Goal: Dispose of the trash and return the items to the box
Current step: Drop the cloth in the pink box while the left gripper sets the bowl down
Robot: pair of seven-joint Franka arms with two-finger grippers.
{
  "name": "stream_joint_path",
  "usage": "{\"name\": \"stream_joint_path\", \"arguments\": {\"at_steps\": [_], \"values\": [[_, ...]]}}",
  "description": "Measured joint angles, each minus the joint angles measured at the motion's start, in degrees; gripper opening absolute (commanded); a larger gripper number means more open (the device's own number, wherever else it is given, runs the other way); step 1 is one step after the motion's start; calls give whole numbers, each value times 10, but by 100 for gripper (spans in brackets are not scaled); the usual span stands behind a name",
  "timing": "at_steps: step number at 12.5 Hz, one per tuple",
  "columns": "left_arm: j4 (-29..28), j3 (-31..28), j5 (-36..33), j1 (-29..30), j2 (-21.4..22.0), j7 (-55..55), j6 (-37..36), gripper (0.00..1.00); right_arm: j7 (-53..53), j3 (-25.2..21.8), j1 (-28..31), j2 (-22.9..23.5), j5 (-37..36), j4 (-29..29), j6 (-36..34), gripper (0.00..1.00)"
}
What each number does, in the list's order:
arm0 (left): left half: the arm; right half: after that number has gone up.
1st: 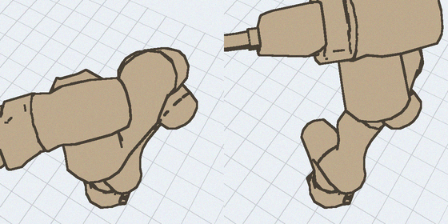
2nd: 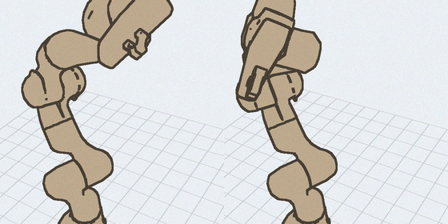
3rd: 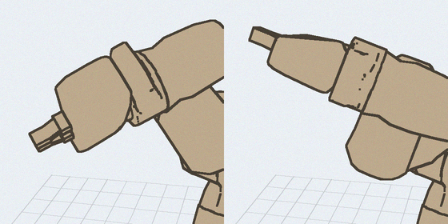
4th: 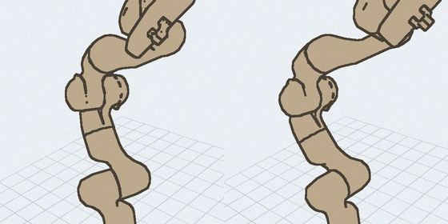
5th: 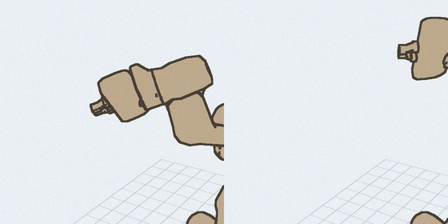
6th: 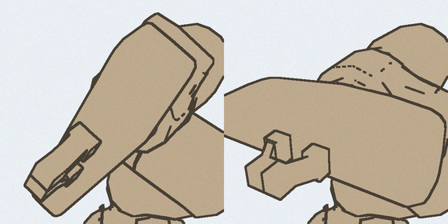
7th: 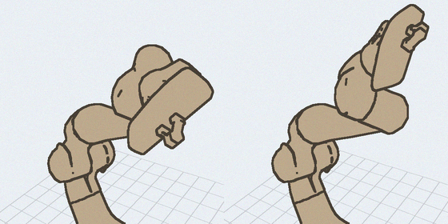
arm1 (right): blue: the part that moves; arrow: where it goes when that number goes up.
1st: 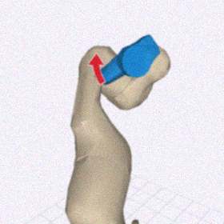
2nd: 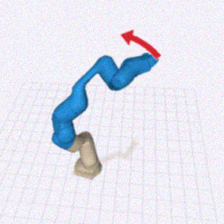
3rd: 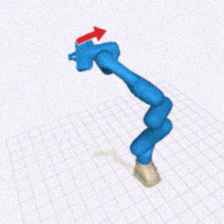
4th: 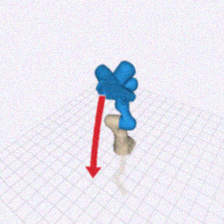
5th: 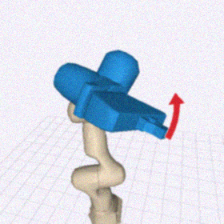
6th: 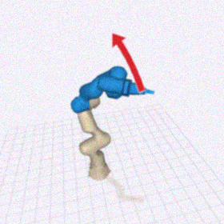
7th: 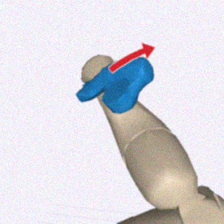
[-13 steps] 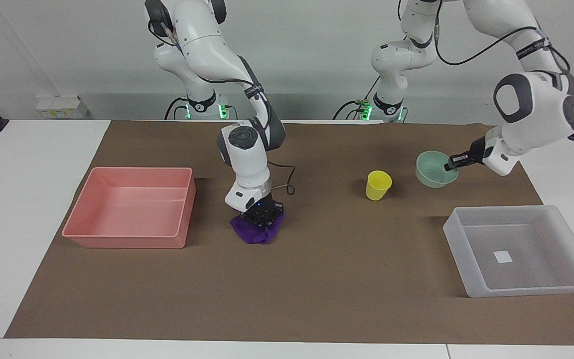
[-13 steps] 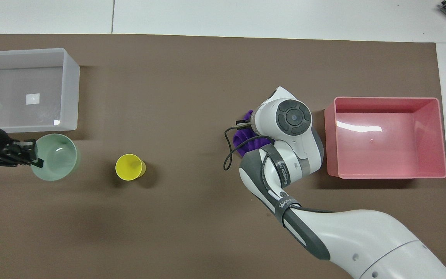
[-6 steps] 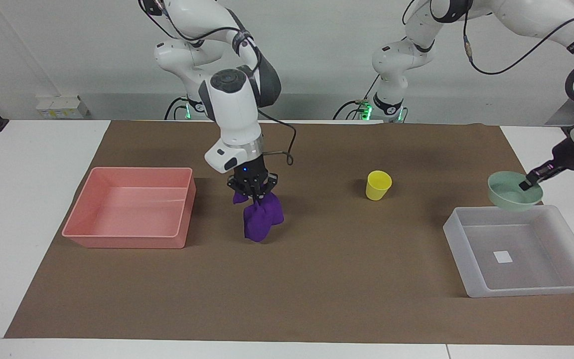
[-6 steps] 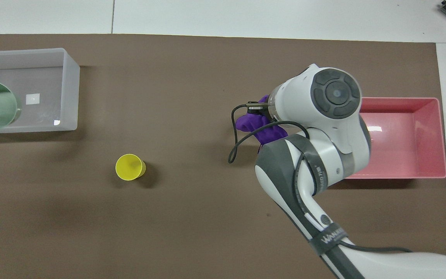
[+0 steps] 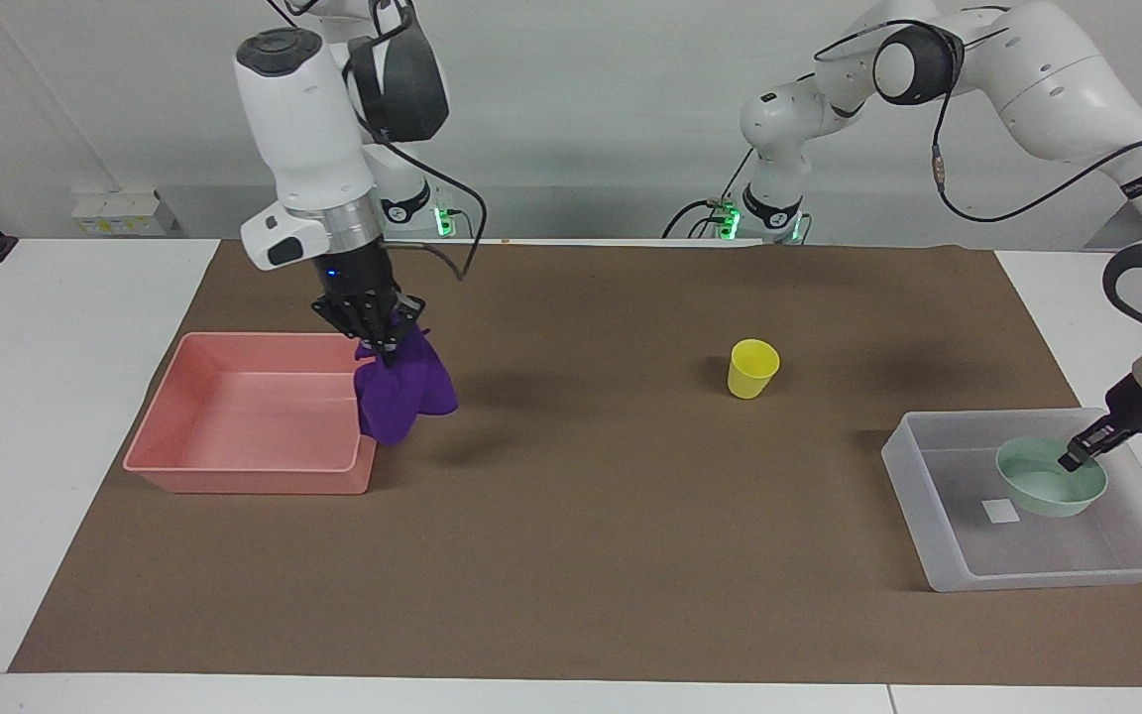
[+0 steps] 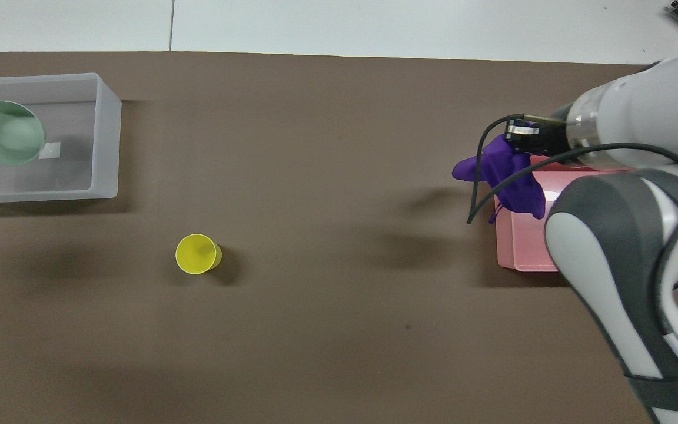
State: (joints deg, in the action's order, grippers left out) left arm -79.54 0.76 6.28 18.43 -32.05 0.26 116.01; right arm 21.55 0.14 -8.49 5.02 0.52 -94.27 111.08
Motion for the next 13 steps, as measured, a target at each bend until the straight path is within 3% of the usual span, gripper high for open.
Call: {"name": "stream_joint_path", "arguments": {"at_steps": [1,2,3,7,12,13], "values": [[0,2,-1,-1,-9,0,3,0,-25,0,21,-2,-1,0,-7,0],[0,6,-1,-3,-17,0,3,34,-52,-1,42,-1,-1,-3,-9,0],[0,8,-1,-4,-23,0,3,99,-80,-1,62,-2,-1,-10,-10,0],[1,9,-1,-22,-26,0,3,100,-203,-2,144,-16,-2,-89,12,0],[23,9,-2,-32,7,0,-31,100,-245,-2,165,17,-2,-201,178,0],[26,13,-2,-33,29,0,-60,100,-246,-2,167,30,-2,-211,203,6]]}}
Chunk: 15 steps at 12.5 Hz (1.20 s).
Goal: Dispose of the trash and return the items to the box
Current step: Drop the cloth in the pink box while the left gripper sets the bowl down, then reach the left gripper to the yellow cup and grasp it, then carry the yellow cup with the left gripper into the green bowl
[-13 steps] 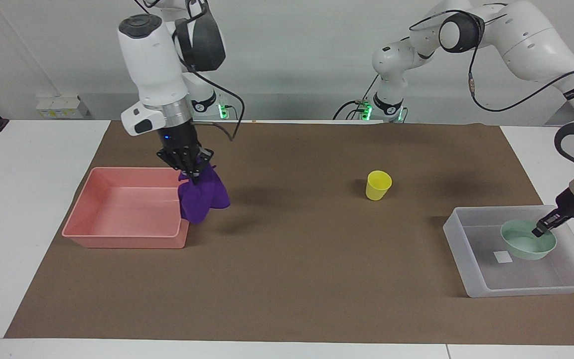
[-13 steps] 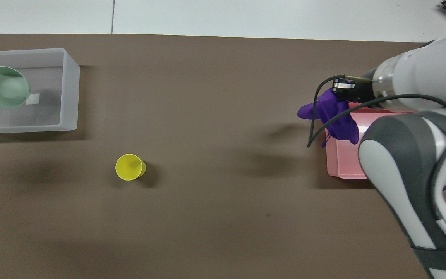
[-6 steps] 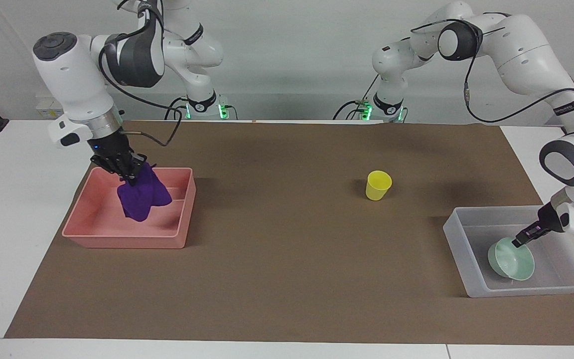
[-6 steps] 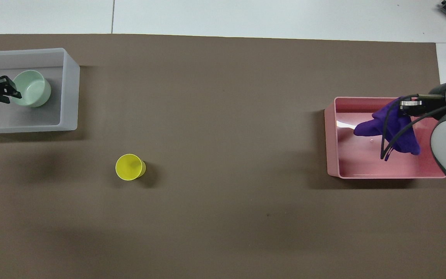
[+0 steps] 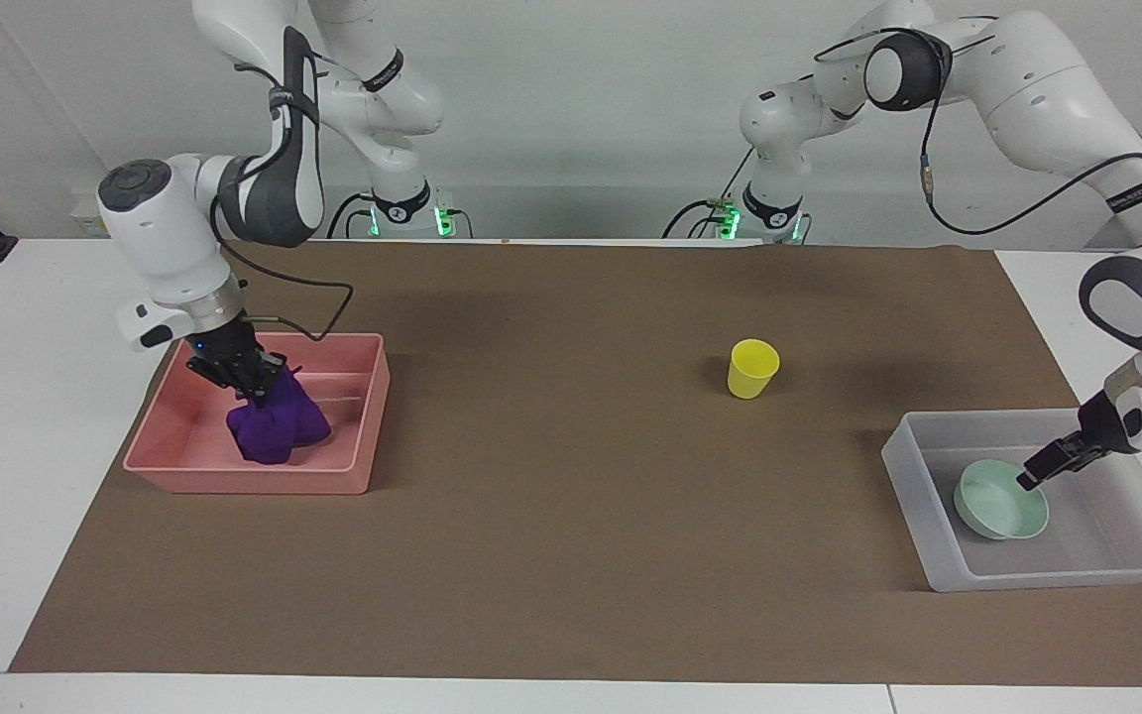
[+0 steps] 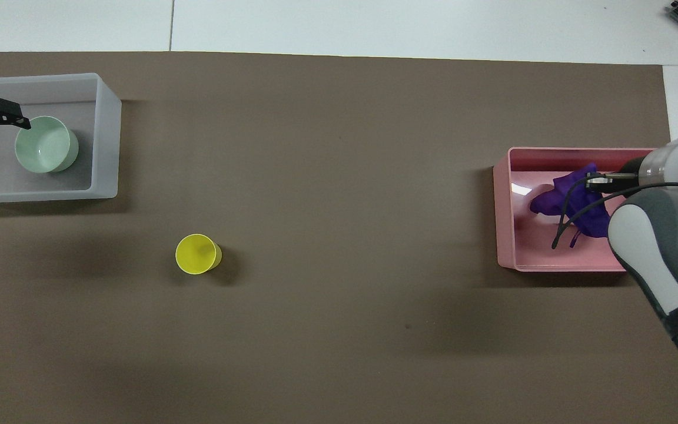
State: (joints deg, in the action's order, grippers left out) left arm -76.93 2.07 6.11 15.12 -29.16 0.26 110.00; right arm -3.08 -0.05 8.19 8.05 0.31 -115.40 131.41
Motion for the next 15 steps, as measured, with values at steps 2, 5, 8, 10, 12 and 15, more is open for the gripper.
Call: {"name": "stream_joint_path", "arguments": {"at_steps": [2,5,8,10,12,15], "values": [[2,4,0,-21,56,0,-104,100,0,0,1,19,0,-10,29,100],[-36,8,16,-88,129,35,-213,100,2,2,-2,18,0,-9,33,100],[-185,10,37,-153,202,49,-167,100,78,4,-32,1,-43,7,14,100],[-312,11,40,-189,253,50,-90,100,149,8,-66,-11,-65,24,-16,100],[-423,11,41,-222,281,50,3,100,176,15,-80,-28,-66,49,-63,100],[-485,10,42,-240,282,56,51,56,180,16,-83,-66,-59,103,-169,100]]}}
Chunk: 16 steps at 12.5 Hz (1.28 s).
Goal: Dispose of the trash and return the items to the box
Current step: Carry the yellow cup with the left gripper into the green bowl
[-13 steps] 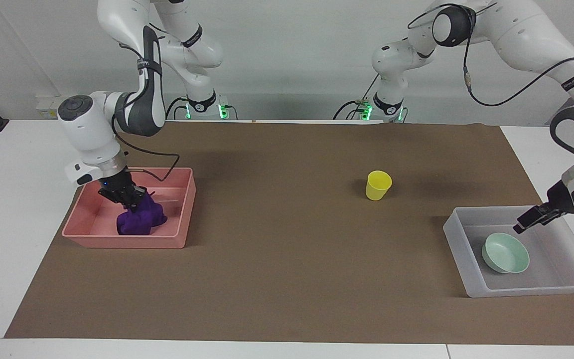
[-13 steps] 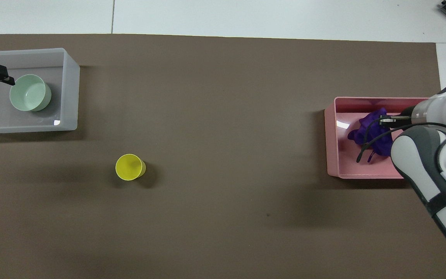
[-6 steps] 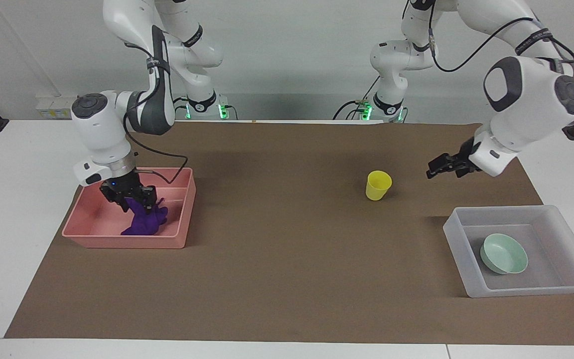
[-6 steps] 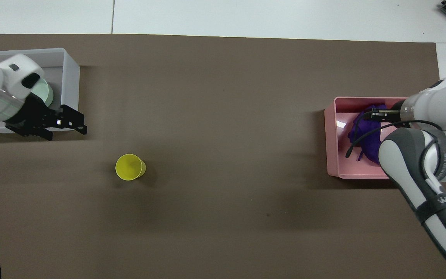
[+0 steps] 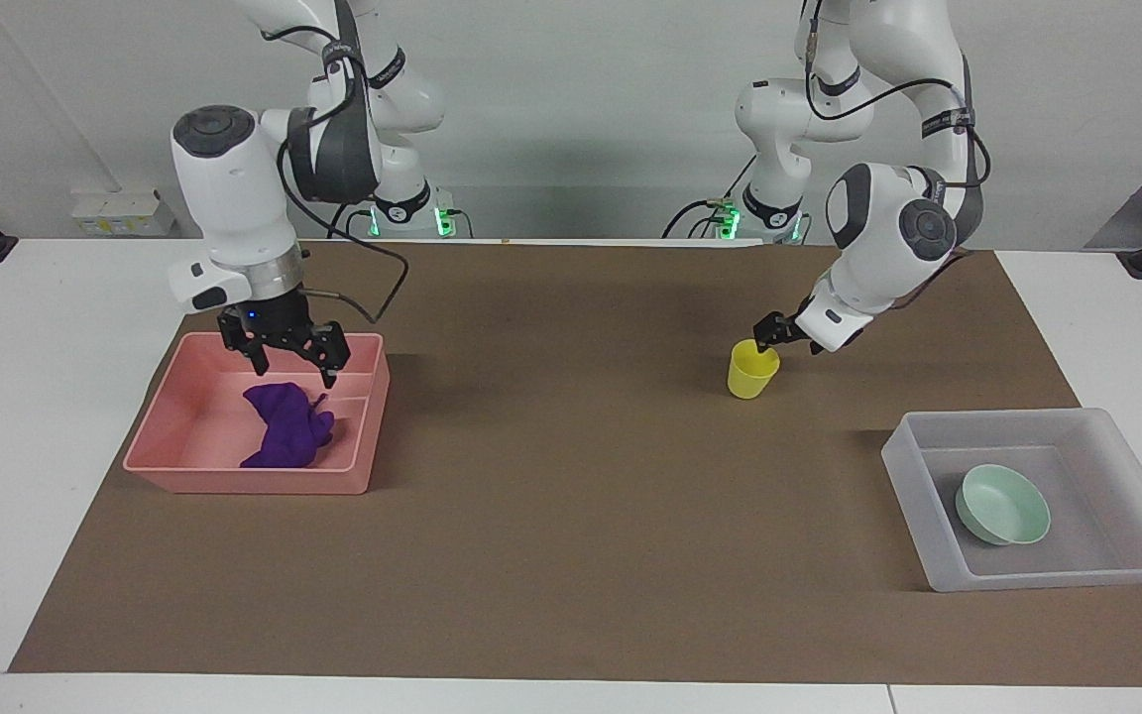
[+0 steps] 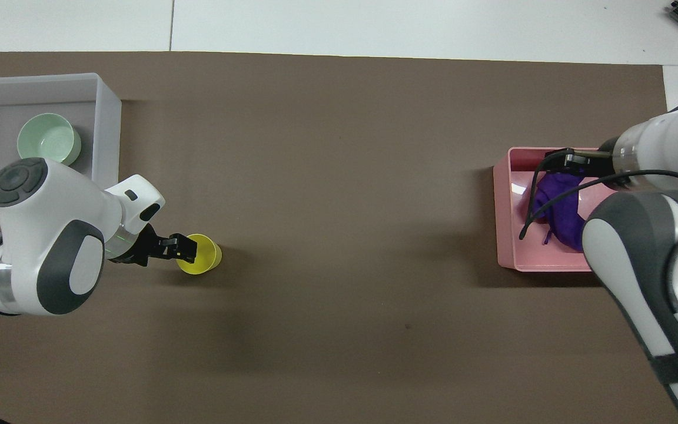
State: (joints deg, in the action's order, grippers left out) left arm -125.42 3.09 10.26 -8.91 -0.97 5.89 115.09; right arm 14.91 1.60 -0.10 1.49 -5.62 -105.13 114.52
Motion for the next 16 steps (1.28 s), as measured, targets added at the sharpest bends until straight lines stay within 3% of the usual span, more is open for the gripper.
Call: {"name": "stream_joint_path", "arguments": {"at_steps": [1,4,7,9,13,16], "values": [[-3,0,0,-4,-4,6,7,25,0,0,0,-10,7,23,-42,100],[-4,-1,0,-7,-30,11,34,0,0,-2,4,-34,16,72,-131,100],[1,-4,2,-7,-47,22,38,0,-33,-7,5,-59,17,80,-182,100],[32,-10,2,-2,-44,46,2,0,-61,-12,8,-62,17,79,-187,100],[187,-17,2,69,-39,52,-149,0,-70,-12,12,-62,17,76,-187,100],[281,-21,-8,152,-47,43,-180,0,-83,-14,13,-61,36,91,-218,100]]}}
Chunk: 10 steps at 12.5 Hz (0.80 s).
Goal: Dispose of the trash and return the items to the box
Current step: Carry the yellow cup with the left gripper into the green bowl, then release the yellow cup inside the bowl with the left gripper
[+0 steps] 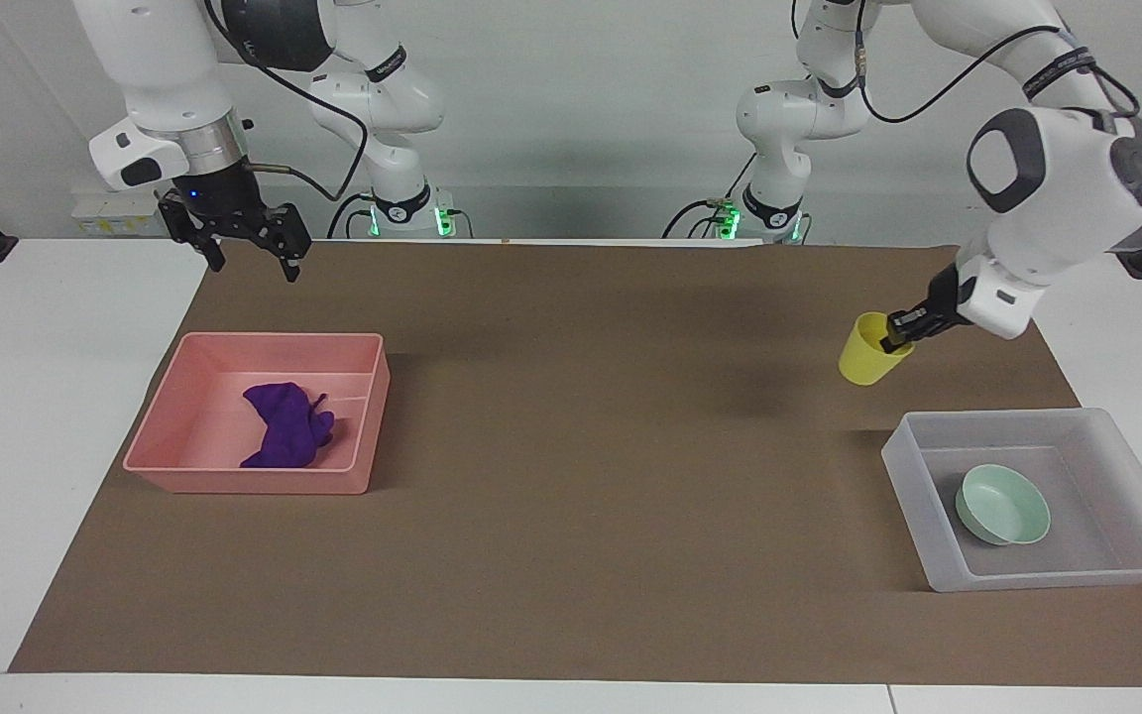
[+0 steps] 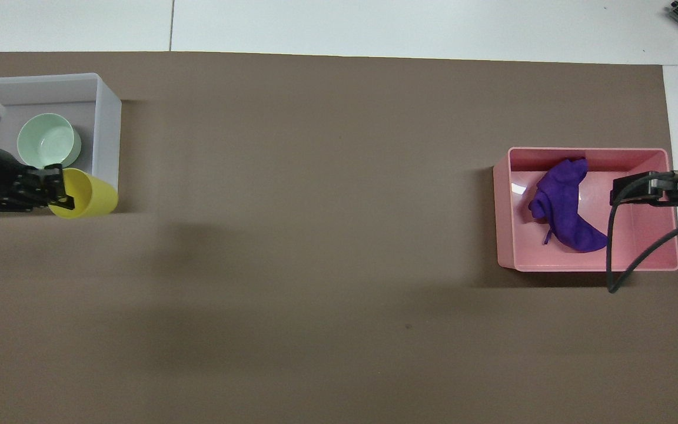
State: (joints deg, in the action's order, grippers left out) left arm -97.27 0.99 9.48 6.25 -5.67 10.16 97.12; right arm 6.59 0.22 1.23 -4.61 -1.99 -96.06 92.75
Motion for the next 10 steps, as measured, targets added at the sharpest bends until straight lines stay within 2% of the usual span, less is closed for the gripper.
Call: {"name": "stream_joint_path", "arguments": {"at_steps": [2,4,7,10], "values": [[79,-1,-38,36,-42,-9,-5,0,-4,-4,2,2,11,31,-44,100],[149,-1,-77,45,-106,-9,6,0,-15,-5,2,4,11,37,-47,100],[178,-1,-85,56,-194,-9,87,0,-17,-5,2,9,11,36,-47,100],[183,0,-85,59,-241,-9,121,0,-17,-5,2,9,11,31,-43,100]]}}
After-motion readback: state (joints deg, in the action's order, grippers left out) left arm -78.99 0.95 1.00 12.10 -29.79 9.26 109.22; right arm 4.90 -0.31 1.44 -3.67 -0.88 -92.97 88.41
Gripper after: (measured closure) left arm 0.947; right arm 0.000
